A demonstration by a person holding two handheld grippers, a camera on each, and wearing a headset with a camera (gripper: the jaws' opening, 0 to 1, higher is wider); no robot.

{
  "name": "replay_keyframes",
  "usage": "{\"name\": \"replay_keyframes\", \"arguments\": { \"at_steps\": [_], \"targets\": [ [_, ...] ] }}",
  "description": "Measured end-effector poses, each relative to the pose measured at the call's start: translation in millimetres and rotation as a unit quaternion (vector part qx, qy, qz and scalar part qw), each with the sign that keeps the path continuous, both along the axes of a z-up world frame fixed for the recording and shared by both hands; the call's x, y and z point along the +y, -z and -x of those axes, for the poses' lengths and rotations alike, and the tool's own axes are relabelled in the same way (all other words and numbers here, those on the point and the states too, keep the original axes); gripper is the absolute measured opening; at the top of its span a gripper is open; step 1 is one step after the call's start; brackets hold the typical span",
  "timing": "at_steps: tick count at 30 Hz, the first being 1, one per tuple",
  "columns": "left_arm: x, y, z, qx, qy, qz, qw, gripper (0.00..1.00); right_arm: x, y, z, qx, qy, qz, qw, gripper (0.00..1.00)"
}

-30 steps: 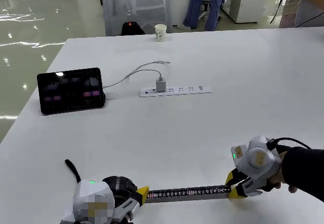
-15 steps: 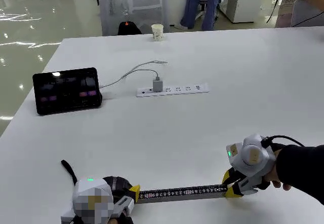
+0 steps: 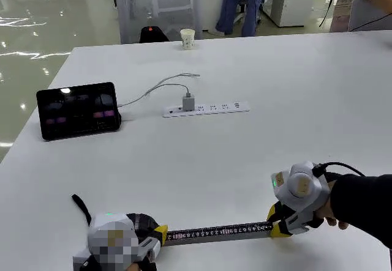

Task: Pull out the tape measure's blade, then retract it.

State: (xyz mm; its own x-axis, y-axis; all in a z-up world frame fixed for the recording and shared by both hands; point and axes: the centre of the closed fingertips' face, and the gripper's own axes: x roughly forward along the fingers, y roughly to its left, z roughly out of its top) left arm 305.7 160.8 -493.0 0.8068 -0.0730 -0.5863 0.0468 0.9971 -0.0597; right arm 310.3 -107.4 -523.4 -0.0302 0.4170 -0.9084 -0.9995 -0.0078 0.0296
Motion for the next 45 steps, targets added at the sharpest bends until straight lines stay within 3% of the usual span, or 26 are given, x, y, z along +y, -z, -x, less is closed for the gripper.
{"name": "replay_keyframes", "arguments": {
  "at_steps": [6, 9, 15, 45],
  "targets": [
    [0.5, 0.4, -0.8, 0.0, 0.002, 0.001, 1.0, 0.64, 1.3, 0.1, -0.3, 0.001, 0.003, 0.011, 0.9999, 0.11],
    [0.2, 0.8, -0.5, 0.002, 0.003, 0.002, 1.0, 0.64, 3.5, 0.0, -1.4, 0.006, 0.026, 0.016, 0.9995, 0.11],
    [0.0, 0.5, -0.7, 0.001, 0.005, 0.001, 1.0, 0.64, 4.5, 0.8, -0.9, -0.001, 0.007, 0.043, 0.999, 0.11],
    [-0.3, 0.1, -0.8, 0.006, 0.01, 0.0, 0.9999, 0.63, 7.5, -0.4, -0.9, 0.0, 0.017, 0.048, 0.9987, 0.11]
  ]
}}
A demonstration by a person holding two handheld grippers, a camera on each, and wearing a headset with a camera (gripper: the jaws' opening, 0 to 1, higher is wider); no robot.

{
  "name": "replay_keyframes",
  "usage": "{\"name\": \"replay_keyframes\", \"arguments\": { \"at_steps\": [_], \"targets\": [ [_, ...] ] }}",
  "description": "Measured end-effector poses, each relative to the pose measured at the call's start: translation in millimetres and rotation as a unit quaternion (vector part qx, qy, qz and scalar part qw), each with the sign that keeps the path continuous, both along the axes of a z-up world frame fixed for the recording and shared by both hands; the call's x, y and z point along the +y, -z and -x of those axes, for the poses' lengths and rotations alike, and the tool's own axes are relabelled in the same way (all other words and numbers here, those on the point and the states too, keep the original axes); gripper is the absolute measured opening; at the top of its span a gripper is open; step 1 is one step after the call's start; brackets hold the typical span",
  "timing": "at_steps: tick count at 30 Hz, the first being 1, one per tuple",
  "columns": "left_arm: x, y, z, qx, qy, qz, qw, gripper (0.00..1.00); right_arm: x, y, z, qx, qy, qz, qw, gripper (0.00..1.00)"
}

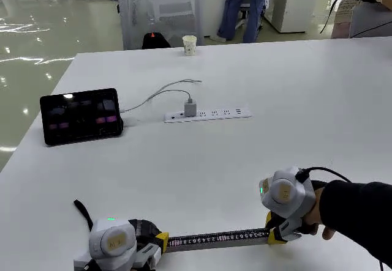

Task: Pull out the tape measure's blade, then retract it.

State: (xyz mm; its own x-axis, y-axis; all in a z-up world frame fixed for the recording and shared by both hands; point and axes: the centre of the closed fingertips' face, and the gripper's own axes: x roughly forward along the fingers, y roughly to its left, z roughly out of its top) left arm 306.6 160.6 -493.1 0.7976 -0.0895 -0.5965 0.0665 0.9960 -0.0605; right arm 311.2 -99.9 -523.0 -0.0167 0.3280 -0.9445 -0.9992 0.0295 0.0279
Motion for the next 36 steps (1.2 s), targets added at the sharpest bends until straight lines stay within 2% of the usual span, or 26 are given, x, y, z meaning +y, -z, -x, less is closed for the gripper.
{"name": "replay_keyframes", "arguments": {
  "at_steps": [36],
  "targets": [
    [-0.9, 0.2, 1.4, 0.001, 0.0, 0.0, 1.0, 0.63, 7.1, 1.2, 0.3, 0.002, 0.001, 0.008, 1.0, 0.11]
  ]
}}
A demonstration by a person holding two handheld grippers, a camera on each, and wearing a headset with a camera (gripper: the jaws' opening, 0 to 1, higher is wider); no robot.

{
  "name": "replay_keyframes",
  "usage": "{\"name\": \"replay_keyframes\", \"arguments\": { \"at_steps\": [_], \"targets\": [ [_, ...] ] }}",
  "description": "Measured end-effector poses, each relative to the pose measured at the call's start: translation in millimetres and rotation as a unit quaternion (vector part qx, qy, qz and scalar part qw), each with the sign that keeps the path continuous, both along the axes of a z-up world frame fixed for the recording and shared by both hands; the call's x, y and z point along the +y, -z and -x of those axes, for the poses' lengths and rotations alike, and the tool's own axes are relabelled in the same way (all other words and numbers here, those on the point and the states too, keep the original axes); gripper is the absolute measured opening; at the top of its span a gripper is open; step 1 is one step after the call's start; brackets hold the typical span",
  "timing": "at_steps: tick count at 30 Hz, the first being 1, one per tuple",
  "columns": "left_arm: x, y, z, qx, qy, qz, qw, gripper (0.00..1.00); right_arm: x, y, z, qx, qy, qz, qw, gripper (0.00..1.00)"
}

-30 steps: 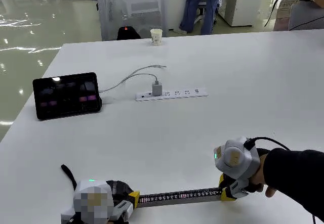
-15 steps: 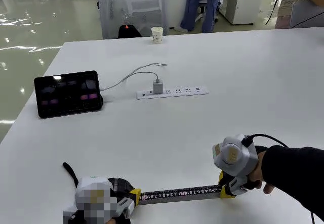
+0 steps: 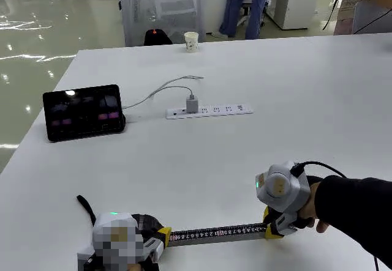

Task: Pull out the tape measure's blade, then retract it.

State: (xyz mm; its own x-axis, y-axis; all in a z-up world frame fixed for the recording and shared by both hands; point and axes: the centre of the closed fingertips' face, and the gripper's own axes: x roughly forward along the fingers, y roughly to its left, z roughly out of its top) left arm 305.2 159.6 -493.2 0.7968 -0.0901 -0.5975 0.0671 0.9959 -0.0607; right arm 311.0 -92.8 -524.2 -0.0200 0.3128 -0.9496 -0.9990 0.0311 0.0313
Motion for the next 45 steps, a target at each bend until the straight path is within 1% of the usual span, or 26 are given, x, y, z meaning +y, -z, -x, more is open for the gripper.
{"name": "replay_keyframes", "arguments": {
  "at_steps": [19, 24, 29, 35, 45],
  "targets": [
    [0.5, 0.7, -0.3, 0.001, 0.0, -0.001, 1.0, 0.63, 6.8, -0.5, -1.3, 0.002, 0.003, -0.003, 1.0, 0.11],
    [0.4, 0.9, 0.2, 0.002, 0.0, 0.0, 1.0, 0.63, 8.4, -0.3, -0.5, 0.0, -0.005, 0.004, 1.0, 0.11],
    [0.3, 1.0, 0.1, 0.002, 0.0, 0.0, 1.0, 0.63, 9.1, -0.4, -0.4, 0.001, 0.001, 0.002, 1.0, 0.11],
    [0.2, 1.4, -0.4, 0.001, 0.001, 0.0, 1.0, 0.63, 10.7, -0.2, -0.2, -0.001, -0.004, 0.003, 1.0, 0.11],
    [1.1, 1.9, -0.3, 0.001, 0.002, 0.0, 1.0, 0.63, 14.6, -0.2, 0.1, 0.001, -0.003, 0.0, 1.0, 0.11]
  ]
}}
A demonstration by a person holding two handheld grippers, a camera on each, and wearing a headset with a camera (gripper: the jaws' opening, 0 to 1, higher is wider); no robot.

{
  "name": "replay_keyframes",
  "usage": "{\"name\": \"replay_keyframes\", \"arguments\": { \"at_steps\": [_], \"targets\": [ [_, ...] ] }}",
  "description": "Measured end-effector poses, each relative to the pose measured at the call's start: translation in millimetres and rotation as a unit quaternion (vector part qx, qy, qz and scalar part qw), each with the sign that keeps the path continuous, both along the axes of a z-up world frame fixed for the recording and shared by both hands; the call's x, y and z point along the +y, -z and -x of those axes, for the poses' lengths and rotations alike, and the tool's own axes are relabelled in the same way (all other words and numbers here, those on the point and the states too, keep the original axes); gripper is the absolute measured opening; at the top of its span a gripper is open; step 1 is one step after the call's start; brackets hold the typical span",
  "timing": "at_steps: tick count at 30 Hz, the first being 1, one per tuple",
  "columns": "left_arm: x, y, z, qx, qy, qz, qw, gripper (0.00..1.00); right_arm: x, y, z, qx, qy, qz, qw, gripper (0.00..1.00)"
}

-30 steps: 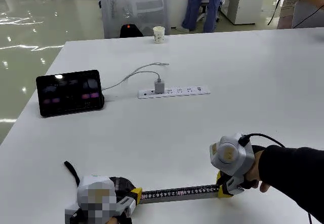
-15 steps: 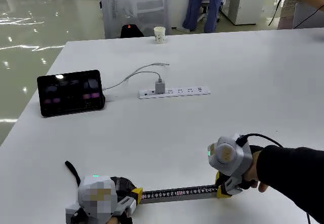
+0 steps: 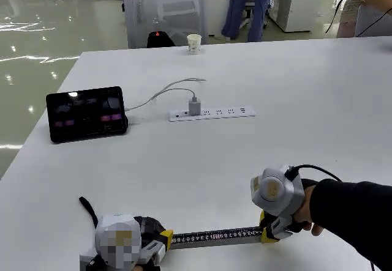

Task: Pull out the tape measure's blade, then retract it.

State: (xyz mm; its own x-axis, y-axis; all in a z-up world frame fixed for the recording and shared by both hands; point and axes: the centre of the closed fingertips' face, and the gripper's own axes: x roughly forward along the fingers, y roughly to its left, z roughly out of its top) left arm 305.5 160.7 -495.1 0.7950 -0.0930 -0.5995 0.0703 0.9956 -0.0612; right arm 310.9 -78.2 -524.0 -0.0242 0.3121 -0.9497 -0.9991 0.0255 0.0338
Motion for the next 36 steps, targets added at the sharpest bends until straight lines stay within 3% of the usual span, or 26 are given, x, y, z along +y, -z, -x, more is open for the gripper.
{"name": "replay_keyframes", "arguments": {
  "at_steps": [36],
  "targets": [
    [-0.4, 0.0, -1.1, 0.001, 0.003, -0.001, 1.0, 0.63, 13.4, 0.4, 1.3, 0.003, 0.003, -0.001, 1.0, 0.11]
  ]
}}
